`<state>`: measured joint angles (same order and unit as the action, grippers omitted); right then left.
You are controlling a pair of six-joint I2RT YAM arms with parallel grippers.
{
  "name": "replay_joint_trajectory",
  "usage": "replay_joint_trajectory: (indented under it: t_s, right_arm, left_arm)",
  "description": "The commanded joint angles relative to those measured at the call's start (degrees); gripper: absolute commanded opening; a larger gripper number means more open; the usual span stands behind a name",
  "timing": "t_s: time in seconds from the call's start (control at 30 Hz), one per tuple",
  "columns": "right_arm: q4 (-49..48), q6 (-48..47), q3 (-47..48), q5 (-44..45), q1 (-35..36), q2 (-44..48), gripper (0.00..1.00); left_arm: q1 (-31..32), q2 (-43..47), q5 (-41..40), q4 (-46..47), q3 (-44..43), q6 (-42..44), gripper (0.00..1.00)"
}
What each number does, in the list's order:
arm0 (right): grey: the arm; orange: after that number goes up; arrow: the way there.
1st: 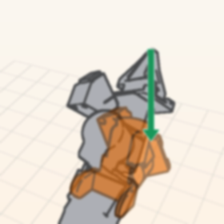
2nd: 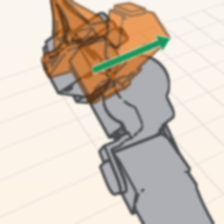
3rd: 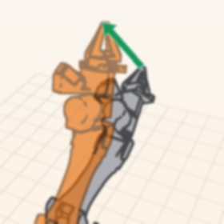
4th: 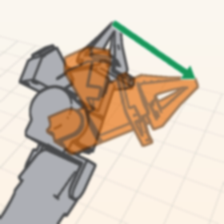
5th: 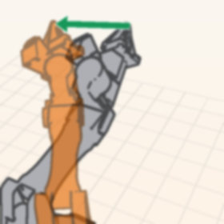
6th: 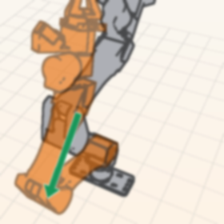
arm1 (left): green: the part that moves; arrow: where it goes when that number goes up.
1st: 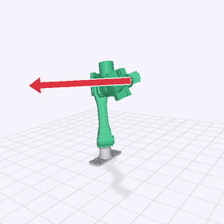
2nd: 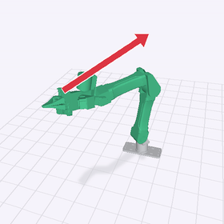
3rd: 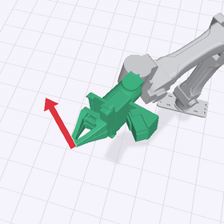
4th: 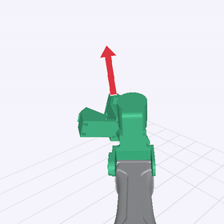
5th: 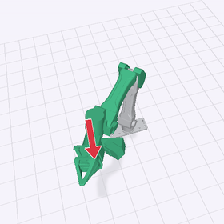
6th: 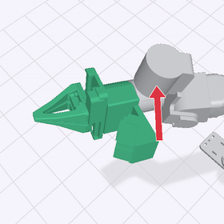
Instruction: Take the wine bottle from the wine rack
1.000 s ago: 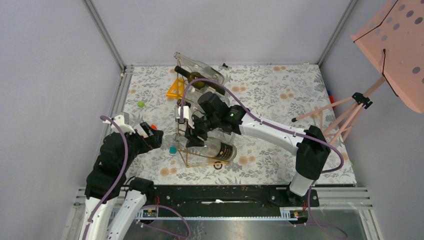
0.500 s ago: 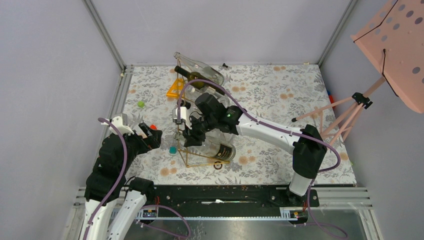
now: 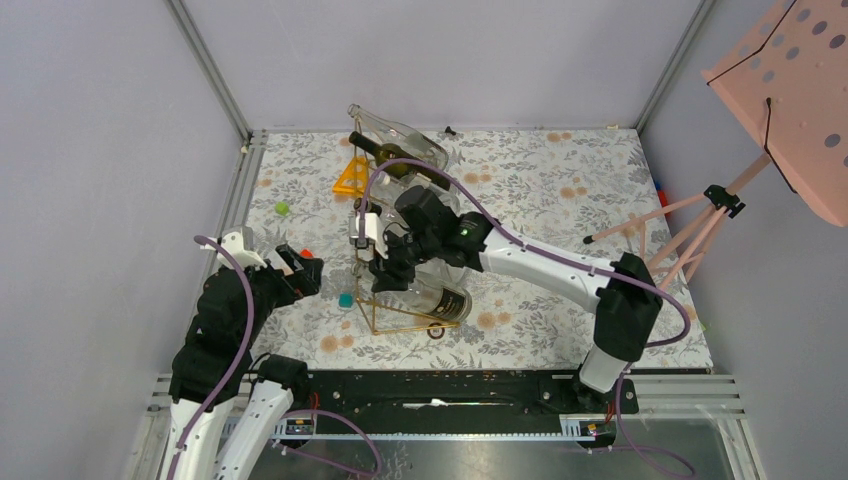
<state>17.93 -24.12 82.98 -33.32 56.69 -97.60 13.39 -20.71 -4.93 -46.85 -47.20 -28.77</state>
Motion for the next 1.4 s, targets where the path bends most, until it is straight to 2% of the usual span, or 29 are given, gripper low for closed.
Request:
replay_joint_trajectory:
  t_s: [0.0, 0.27, 0.83, 1.17, 1.37]
  right_arm:
    - [-2.81, -1.50, -1.29, 1.61, -0.17, 8.88, 0.00]
    - [-2.66, -3.51, -6.05, 3.51, -0.17, 15.98, 0.00]
    - [-6.84, -0.22, -15.86, 12.85, -0.25, 30.36, 0.00]
    - [-9.09, 6.63, -19.52, 22.34, -1.71, 37.70, 0.00]
    - [-9.06, 12.84, -19.77, 24.36, -6.48, 39.94, 0.00]
  left_arm:
    - [-0.46, -0.03, -0.83, 2.73, 0.00, -0.22, 0.99]
    - [-0.71, -0.25, -0.78, 2.73, -0.04, -0.21, 0.99]
    - [-1.32, -1.34, 0.01, 2.88, 0.00, -0.03, 0.99]
    - [-1.79, -2.74, 1.04, 3.06, -0.05, 0.23, 0.99]
    - [-1.94, -3.00, 1.11, 3.06, 0.00, 0.26, 0.99]
